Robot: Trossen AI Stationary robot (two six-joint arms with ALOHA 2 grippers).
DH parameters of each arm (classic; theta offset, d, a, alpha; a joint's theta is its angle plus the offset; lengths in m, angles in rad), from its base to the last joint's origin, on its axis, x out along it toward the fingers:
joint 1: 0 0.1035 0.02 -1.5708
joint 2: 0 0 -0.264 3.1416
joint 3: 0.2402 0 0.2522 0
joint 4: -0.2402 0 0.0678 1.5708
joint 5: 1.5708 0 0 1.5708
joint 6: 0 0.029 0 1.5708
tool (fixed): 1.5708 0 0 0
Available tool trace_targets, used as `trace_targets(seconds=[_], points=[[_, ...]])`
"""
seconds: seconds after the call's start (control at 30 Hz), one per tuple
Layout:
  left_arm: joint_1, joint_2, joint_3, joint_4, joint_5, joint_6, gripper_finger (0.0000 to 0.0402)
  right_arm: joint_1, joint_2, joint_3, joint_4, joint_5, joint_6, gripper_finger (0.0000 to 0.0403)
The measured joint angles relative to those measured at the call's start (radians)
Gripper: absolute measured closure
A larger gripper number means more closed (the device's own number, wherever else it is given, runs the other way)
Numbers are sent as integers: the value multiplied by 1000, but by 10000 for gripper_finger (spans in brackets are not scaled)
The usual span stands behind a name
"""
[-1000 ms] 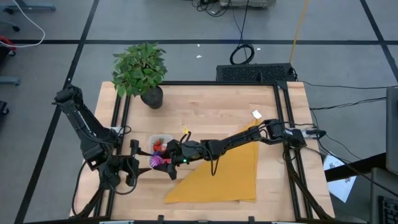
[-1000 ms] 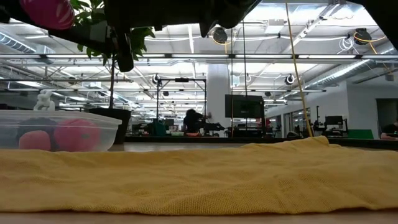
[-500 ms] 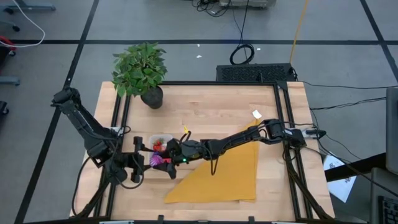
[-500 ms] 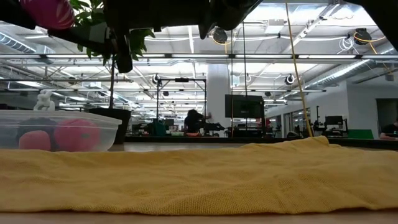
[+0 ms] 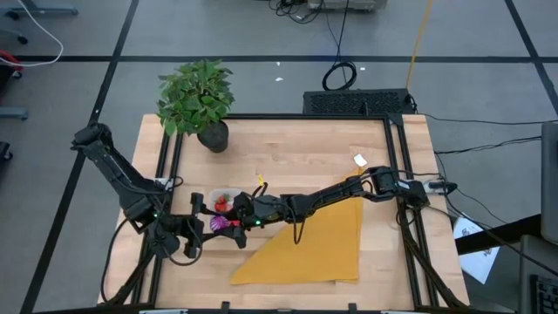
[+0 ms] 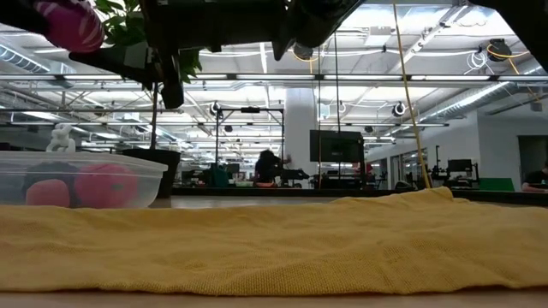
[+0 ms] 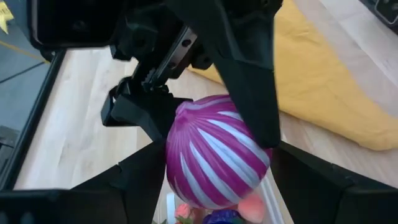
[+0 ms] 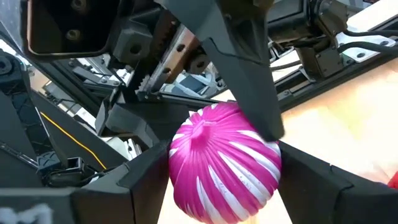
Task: Pick and placing Produce into tupperware
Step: Put the purple onion into the transparent bin
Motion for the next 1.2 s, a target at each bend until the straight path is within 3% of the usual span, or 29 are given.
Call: trace_targets(seconds=[0.6, 1.2], points=[[71, 0, -30, 93, 79, 100, 123, 0, 0, -1, 5, -2, 3, 152], [83, 0, -30, 137, 106, 94, 124, 0, 0, 0, 13, 0, -2, 152]])
